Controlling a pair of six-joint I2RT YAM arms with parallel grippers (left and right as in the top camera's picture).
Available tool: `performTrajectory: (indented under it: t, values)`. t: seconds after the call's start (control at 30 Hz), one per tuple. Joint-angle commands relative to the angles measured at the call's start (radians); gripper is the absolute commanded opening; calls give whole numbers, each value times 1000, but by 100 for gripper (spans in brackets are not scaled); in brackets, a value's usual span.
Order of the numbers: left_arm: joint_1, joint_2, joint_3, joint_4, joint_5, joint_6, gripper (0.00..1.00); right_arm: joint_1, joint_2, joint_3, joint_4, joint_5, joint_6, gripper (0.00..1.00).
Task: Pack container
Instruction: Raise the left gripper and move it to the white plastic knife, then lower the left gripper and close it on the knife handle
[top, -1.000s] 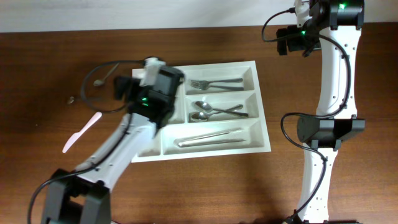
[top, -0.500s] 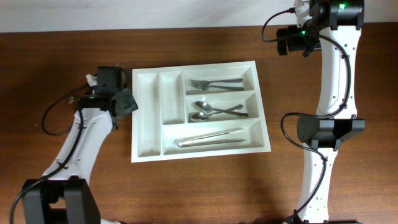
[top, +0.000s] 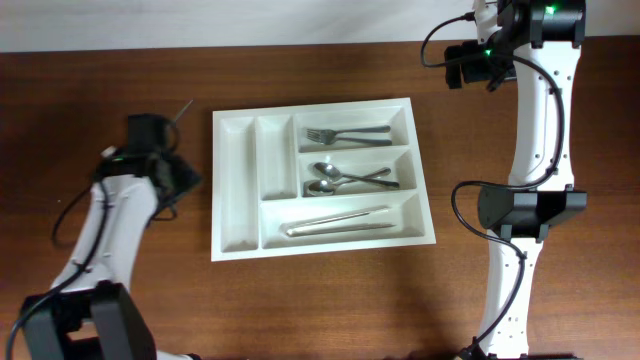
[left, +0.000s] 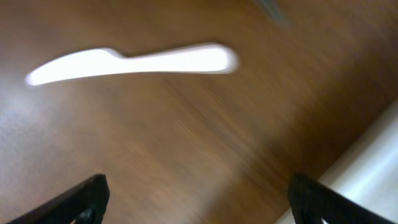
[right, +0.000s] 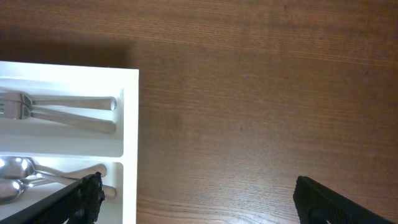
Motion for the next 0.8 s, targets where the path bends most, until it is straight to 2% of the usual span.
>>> performTrajectory:
  t: [0.0, 0.17, 0.37, 0.43, 0.57, 0.7, 0.77]
  values:
    - [106, -24, 6, -29, -5, -313, 95, 3, -31, 10, -6, -10, 5, 99]
    - [207, -23, 6, -11, -5, -451, 95, 3, -31, 10, -6, -10, 5, 99]
    - [215, -13, 6, 45, -5, -441, 94, 3, -31, 10, -6, -9, 5, 99]
    - [203, 6, 6, 83, -5, -331, 89, 3, -31, 10, -6, -9, 5, 99]
    - [180, 55, 6, 118, -2, -56, 89, 3, -31, 10, -6, -10, 5, 99]
    - [173, 105, 6, 59, -5, 206, 89, 3, -31, 10, -6, -10, 5, 99]
    - [174, 117, 6, 14, -6, 333, 82, 3, -31, 10, -6, -10, 5, 99]
